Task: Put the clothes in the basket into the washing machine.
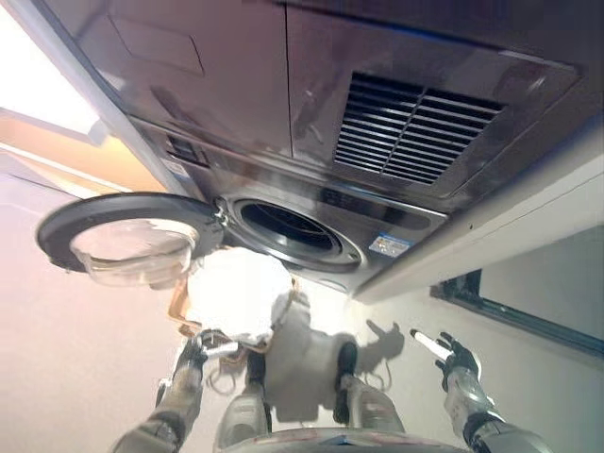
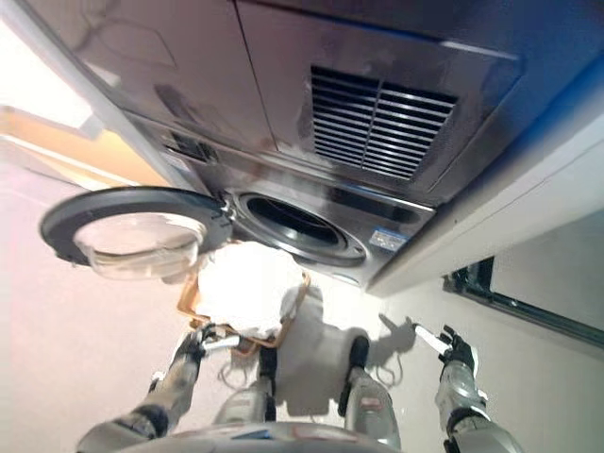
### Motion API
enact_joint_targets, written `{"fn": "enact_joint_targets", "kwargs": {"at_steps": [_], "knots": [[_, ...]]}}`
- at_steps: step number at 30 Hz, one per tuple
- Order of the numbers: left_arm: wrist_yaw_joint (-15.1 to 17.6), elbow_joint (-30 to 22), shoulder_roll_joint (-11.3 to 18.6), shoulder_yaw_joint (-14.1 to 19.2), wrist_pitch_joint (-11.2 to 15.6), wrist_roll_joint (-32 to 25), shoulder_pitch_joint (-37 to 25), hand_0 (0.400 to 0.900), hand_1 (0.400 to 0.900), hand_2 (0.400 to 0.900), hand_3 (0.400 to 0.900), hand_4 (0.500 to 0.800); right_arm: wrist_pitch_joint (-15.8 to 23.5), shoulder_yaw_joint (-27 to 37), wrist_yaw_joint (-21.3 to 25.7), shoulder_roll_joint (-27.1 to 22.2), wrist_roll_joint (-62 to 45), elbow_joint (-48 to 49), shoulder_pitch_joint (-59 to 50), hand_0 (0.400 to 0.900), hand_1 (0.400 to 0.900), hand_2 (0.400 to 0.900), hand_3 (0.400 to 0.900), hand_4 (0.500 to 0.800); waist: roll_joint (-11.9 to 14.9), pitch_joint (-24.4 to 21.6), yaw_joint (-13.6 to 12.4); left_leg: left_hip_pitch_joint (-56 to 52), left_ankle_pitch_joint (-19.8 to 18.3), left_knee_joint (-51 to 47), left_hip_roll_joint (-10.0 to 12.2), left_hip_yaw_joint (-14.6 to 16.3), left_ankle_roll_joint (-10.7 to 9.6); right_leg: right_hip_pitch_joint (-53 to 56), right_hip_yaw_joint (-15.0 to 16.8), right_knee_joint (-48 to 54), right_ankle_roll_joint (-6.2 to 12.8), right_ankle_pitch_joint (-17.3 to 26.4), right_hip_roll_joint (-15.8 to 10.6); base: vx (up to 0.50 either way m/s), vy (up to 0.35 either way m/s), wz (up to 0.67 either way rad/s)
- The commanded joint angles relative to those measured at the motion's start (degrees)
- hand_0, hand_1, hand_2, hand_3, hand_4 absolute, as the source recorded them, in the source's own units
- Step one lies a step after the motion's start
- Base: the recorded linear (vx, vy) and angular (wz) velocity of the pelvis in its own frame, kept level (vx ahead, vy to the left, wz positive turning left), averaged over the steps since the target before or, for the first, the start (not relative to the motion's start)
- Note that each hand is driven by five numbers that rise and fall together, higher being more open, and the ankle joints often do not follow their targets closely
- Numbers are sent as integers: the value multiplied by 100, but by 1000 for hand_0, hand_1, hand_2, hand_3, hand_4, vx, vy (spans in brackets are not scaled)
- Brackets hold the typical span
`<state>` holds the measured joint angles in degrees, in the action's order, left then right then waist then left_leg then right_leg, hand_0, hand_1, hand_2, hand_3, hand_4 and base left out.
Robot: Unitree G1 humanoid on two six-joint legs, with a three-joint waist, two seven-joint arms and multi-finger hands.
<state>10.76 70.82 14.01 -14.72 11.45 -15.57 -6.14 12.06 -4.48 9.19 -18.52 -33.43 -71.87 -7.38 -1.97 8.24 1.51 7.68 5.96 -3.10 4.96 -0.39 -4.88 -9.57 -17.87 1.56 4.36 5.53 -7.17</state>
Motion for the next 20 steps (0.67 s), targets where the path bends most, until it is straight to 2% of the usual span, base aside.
{"fn": "enact_joint_targets", "kwargs": {"at_steps": [1,2,4,7,10,13,20], "knots": [[-300,466,16,500,136,193,-92,900,900,900,900,800,38,-97,-259,4,444,27,303,900,900,900,900,800,296,-428,-54,71,77,84,-146,92,-107,323,19,-244,378,-148,54,65,23,18],[-392,630,-35,455,68,388,-3,900,900,900,900,800,-15,-296,-351,55,726,35,343,900,900,900,900,800,288,-486,-83,-43,65,47,-156,102,-104,436,1,-202,389,-146,50,57,36,14],[-470,634,-112,327,10,769,223,900,900,900,900,800,-124,-617,-430,106,1245,43,468,900,900,900,900,800,254,-610,-143,-238,43,-47,-177,115,-91,624,-21,-132,410,-135,26,56,48,14],[-638,755,-195,324,-61,974,443,900,900,900,900,800,-261,-760,-537,183,1664,-81,681,900,900,900,900,800,219,-795,-179,-425,14,-178,-200,106,-100,854,-79,-34,441,-144,-11,54,62,18],[-802,898,-226,436,-169,1005,561,900,900,900,900,800,-396,-812,-605,247,2021,-360,828,900,900,900,900,800,222,-896,-195,-586,-65,-190,-232,72,-69,1041,-116,-47,431,-192,-45,46,40,14],[-871,831,-232,419,-163,1040,614,900,900,900,900,800,-454,-953,-700,328,2277,-452,936,900,900,900,900,800,249,-980,-232,-704,-128,-190,-280,52,-20,1185,-110,-24,436,-206,-78,44,44,9],[-802,672,-227,290,-152,1123,602,900,900,900,900,800,-492,-1127,-701,366,2447,-388,878,900,900,900,900,800,283,-1047,-275,-828,-221,-190,-326,68,60,1285,-52,-35,469,-218,-132,3,27,1]]}}
